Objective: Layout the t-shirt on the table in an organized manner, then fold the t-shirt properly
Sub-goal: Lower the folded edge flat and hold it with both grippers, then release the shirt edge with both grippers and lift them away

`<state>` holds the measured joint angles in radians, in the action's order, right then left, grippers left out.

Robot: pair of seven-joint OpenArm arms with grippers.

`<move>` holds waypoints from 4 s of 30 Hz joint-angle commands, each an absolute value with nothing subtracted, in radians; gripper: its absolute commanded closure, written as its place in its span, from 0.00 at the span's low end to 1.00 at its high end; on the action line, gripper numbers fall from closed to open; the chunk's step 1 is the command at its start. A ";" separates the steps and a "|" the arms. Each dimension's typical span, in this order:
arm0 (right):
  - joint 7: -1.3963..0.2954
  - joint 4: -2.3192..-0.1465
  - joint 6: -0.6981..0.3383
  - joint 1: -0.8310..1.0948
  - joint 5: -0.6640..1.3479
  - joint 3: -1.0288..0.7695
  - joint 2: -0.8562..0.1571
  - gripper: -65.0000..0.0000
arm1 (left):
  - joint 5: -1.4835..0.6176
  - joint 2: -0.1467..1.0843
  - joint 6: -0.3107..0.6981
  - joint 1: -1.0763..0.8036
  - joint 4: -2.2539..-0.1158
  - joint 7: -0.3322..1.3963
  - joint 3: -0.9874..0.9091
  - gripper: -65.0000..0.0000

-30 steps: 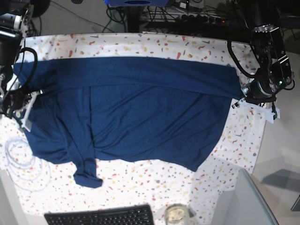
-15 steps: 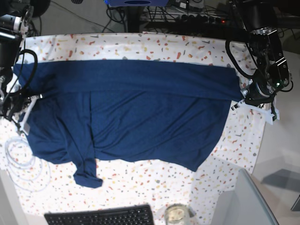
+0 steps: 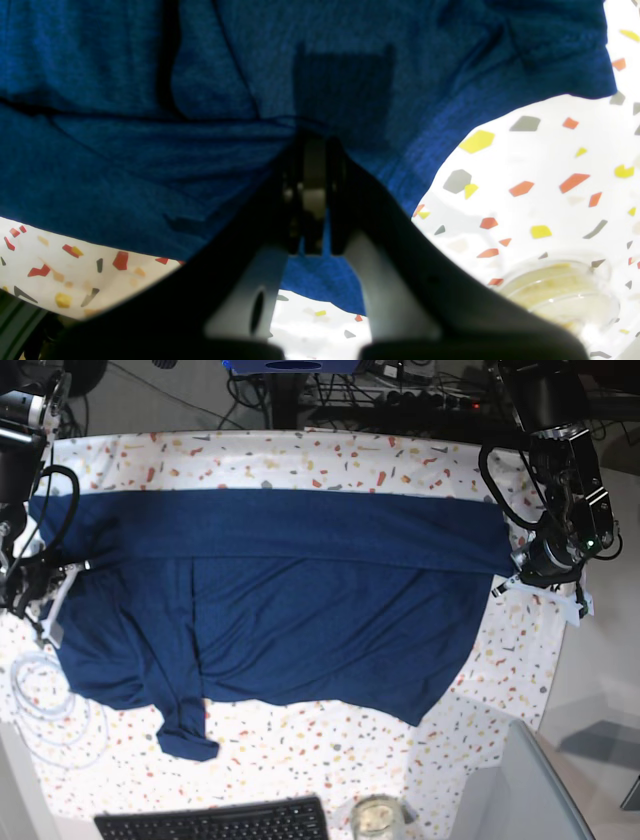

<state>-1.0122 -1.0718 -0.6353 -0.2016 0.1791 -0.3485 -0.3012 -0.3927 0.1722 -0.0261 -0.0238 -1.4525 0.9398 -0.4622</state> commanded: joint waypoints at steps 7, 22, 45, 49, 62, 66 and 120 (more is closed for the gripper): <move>-1.000 -1.084 -0.625 -0.225 0.185 -0.349 -0.321 0.99 | -0.397 0.186 -0.024 -0.005 -1.468 0.928 -0.464 1.00; -1.000 -1.093 -0.625 -0.217 0.189 -0.444 -0.314 0.74 | -0.403 0.160 -0.024 0.012 -1.435 0.928 -0.475 0.82; -0.990 -1.667 -0.698 0.067 0.193 -1.044 0.047 0.14 | -0.682 0.111 0.110 -0.392 -1.712 0.559 -0.575 0.13; -1.024 -1.667 -0.698 0.058 0.193 -1.127 0.090 0.14 | -0.743 0.116 0.177 -0.409 -1.607 0.561 -0.613 0.13; -1.064 -1.563 -0.698 0.120 0.427 -1.171 0.096 0.14 | -0.622 0.114 0.263 -0.311 -1.394 0.559 -0.521 0.13; -1.058 -1.526 -0.698 0.114 0.430 -1.173 0.085 0.14 | -0.610 0.096 0.263 -0.278 -1.389 0.559 -0.521 0.13; -1.144 -1.300 -0.698 0.042 0.426 -1.168 -0.096 1.00 | -0.610 0.151 0.260 -0.354 -1.423 0.599 -0.530 1.00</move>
<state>-1.1549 -1.2873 -0.6968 0.0475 0.4179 -1.1687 -0.0788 -0.6033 0.1387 0.2619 -0.3492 -1.4071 0.6044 -0.5262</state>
